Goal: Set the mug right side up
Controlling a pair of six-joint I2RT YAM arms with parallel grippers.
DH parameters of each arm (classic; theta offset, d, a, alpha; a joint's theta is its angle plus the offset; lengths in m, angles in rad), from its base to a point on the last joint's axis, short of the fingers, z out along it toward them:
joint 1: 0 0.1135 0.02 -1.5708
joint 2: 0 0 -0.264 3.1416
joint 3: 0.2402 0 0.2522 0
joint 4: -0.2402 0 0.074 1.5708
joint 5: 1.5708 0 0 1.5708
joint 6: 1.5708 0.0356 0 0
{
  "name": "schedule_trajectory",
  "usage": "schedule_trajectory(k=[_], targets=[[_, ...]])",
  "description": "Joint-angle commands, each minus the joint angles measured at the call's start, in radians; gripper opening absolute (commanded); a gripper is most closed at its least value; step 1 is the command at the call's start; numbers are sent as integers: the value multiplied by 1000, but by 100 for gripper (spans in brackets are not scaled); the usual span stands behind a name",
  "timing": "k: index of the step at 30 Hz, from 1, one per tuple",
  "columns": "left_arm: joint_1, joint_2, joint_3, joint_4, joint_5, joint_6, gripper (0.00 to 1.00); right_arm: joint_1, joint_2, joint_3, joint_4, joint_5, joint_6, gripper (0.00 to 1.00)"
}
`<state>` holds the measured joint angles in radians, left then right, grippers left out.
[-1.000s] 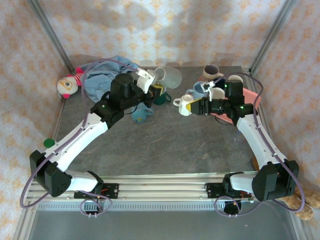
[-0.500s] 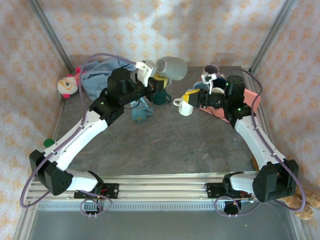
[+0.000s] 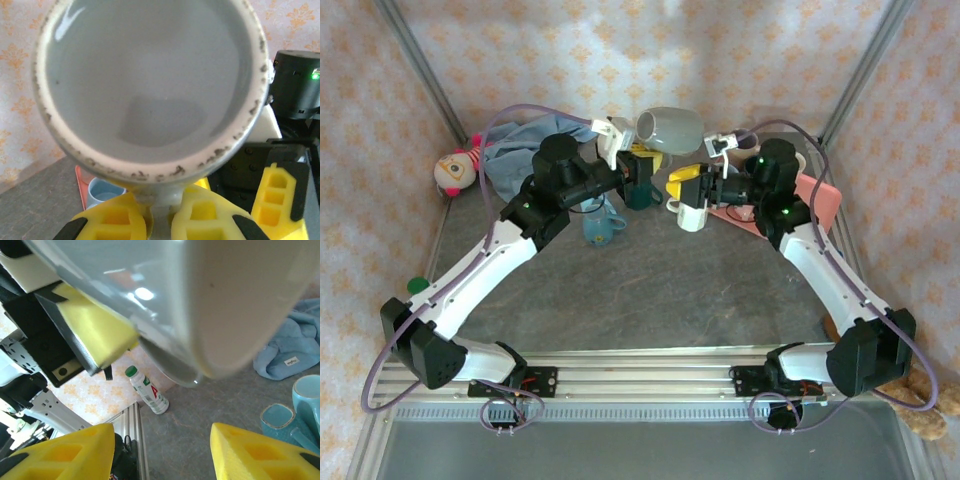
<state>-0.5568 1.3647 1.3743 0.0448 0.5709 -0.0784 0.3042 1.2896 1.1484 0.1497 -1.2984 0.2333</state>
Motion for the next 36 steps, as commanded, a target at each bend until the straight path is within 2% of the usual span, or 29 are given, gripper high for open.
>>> schedule_trajectory(k=[1, 8, 16, 23, 36], targets=[[-7, -14, 53, 139, 37, -10, 0, 0, 9, 44, 68, -11, 11, 53], [-8, -24, 52, 183, 34, -50, 0, 0, 29, 4, 302, 24, 185, 53], [-8, -57, 48, 190, 13, -54, 0, -1, 25, 23, 239, 22, 142, 53], [-8, -66, 37, 208, 29, -72, 0, -9, 49, 89, 151, -47, 73, 48], [-8, -71, 37, 237, 28, -119, 0, -53, 56, 116, 160, -78, 72, 51]])
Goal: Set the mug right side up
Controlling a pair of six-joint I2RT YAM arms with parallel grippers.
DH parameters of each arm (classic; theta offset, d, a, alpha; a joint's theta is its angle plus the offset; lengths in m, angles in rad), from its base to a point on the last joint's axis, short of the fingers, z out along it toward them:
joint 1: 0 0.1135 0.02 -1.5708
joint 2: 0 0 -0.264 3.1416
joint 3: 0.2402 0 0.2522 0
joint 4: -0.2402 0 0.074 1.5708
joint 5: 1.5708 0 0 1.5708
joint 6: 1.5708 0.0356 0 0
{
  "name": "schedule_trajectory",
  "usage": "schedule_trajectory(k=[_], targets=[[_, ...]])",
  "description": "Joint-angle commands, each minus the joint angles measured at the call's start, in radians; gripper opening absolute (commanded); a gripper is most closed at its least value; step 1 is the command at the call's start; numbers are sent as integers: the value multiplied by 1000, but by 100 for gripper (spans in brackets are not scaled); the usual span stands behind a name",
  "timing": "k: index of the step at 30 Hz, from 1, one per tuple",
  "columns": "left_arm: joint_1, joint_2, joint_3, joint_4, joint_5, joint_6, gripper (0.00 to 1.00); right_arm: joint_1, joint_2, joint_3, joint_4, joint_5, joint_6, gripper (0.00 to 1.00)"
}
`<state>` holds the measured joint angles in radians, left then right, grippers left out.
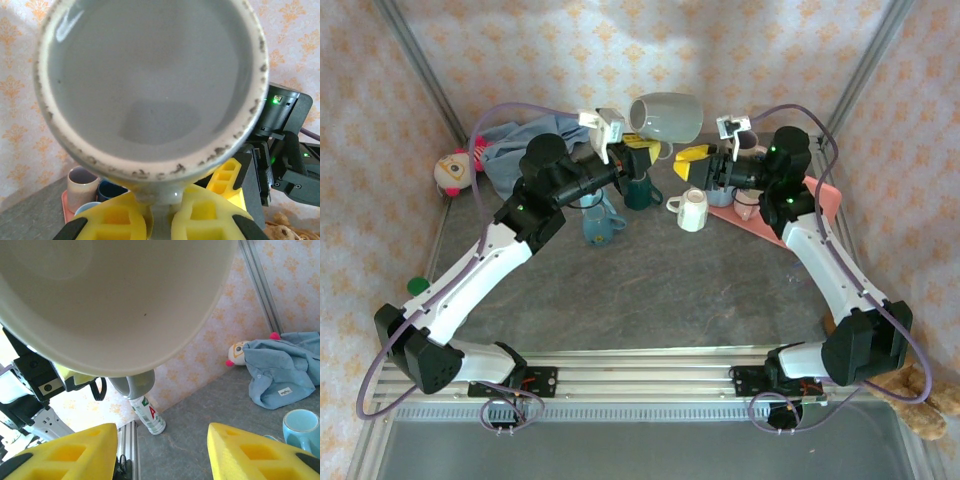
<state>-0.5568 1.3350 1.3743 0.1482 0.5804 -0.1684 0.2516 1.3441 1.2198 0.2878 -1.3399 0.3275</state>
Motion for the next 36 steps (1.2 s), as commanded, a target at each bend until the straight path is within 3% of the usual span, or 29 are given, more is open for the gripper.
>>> schedule_trajectory(k=[1, 16, 25, 36], targets=[[-8, -40, 36, 137, 17, -34, 0, 0, 4, 49, 22, -38, -22, 51], [-8, -20, 42, 159, 35, -68, 0, 14, 31, 88, 182, -38, 131, 50], [-8, 5, 55, 166, 34, -69, 0, 43, 20, 101, 184, -36, 133, 50], [-8, 3, 5, 244, 16, -135, 0, 43, 23, 112, 251, 13, 210, 43]])
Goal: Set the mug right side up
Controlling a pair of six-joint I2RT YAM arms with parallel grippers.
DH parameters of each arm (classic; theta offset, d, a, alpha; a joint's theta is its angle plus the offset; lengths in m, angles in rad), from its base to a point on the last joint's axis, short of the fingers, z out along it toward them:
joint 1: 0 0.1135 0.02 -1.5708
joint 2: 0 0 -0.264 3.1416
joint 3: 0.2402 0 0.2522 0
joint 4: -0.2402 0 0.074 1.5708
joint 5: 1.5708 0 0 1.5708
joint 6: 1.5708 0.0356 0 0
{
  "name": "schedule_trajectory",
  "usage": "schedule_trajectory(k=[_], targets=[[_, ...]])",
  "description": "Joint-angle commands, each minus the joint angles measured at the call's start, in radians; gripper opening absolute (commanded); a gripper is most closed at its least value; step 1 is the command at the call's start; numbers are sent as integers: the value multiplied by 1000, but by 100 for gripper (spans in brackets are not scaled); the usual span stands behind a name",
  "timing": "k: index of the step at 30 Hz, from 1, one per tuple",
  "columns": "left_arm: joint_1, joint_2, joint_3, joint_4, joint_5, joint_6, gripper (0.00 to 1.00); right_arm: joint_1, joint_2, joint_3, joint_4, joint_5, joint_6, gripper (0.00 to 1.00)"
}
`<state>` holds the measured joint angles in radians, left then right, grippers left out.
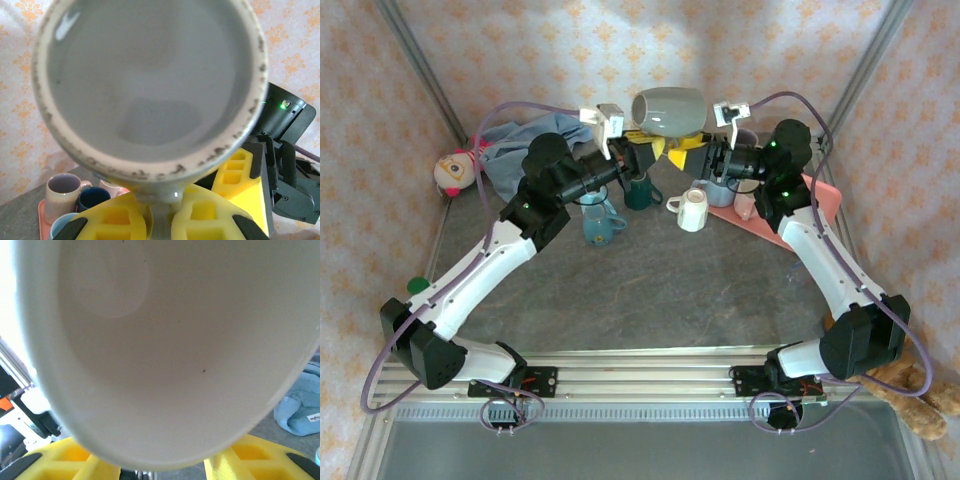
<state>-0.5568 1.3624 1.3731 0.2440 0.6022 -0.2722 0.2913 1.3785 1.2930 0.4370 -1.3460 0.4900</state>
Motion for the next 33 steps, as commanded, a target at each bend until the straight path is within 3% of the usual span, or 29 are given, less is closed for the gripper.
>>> schedule_trajectory(k=[1, 10, 18, 30, 33], targets=[[-8, -26, -2, 155, -10, -36, 0, 2, -11, 35, 116, 27, 58, 42], [-9, -45, -56, 186, -34, -72, 0, 2, 43, -3, 398, 123, 281, 35], [-8, -31, -72, 215, -48, -92, 0, 15, 44, 11, 407, 125, 309, 28], [-8, 0, -94, 210, -95, -78, 0, 20, 6, -18, 388, 135, 258, 0], [-8, -2, -97, 189, -100, -64, 3, 20, -8, -19, 296, 148, 173, 0]])
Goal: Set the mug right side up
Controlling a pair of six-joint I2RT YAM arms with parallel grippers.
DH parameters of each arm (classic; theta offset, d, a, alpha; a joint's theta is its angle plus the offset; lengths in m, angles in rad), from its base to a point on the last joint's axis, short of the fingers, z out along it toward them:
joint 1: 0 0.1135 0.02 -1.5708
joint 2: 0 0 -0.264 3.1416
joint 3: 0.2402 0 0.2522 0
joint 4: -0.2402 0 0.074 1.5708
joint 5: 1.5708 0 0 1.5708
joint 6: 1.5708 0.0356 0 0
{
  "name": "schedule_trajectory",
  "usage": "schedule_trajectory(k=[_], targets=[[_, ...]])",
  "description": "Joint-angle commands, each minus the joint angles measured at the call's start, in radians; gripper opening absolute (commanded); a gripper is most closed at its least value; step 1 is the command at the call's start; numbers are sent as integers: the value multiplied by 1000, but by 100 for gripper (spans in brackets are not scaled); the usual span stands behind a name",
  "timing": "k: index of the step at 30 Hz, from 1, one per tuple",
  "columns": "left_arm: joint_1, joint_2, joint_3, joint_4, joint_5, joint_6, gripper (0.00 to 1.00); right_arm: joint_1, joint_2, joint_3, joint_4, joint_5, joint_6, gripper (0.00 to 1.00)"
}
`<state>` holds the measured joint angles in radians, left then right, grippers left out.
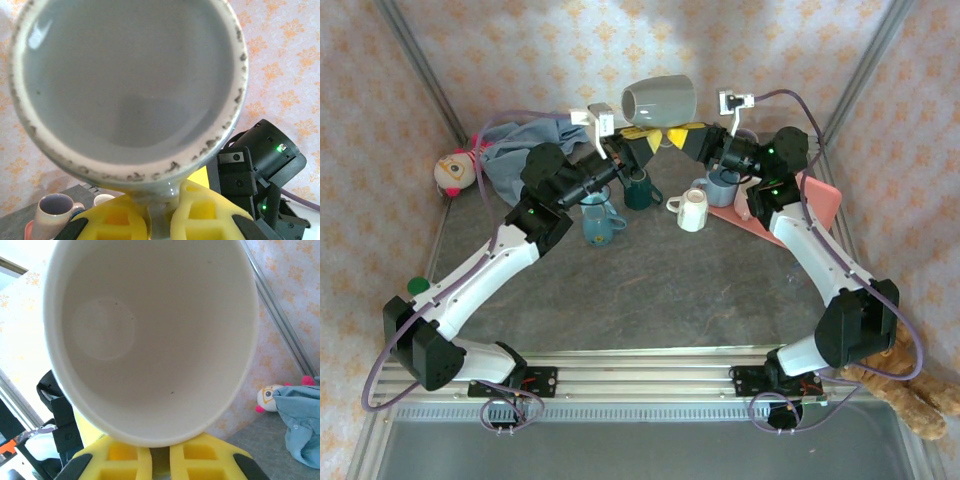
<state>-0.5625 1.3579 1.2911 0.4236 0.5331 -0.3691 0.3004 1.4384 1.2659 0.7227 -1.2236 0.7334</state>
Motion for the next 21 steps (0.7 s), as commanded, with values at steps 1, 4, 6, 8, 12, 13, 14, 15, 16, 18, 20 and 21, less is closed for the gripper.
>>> schedule_trajectory(k=[1, 4, 6, 8, 12, 13, 14, 15, 16, 18, 20, 21], targets=[[-2, 0, -17, -2, -32, 38, 7, 10, -74, 15, -46, 36, -110, 0], [-3, -9, -17, -32, -37, 53, 25, 10, -88, 28, -170, 69, -201, 0], [-2, -15, -15, -57, -37, 67, 34, 11, -91, 36, -235, 92, -247, 0], [-3, -18, -18, -72, -46, 76, 40, 10, -91, 58, -344, 124, -311, 0], [-2, -20, -25, -84, -71, 78, 45, 8, -90, 59, -400, 175, -354, 0], [-2, -20, -26, -86, -75, 77, 46, 6, -93, 55, -398, 187, -353, 0], [-3, -19, -27, -90, -75, 75, 47, 4, -96, 50, -397, 201, -355, 0], [-2, -18, -29, -92, -76, 75, 48, 1, -101, 44, -397, 214, -356, 0], [-2, -18, -32, -96, -77, 75, 50, -3, -107, 36, -398, 230, -355, 0], [-1, -22, -43, -95, -82, 74, 53, -13, -123, 19, -391, 253, -351, 0], [1, -28, -57, -97, -91, 74, 55, -27, -137, 4, -383, 264, -341, 0], [2, -29, -60, -99, -92, 76, 55, -33, -143, -1, -382, 271, -338, 0]])
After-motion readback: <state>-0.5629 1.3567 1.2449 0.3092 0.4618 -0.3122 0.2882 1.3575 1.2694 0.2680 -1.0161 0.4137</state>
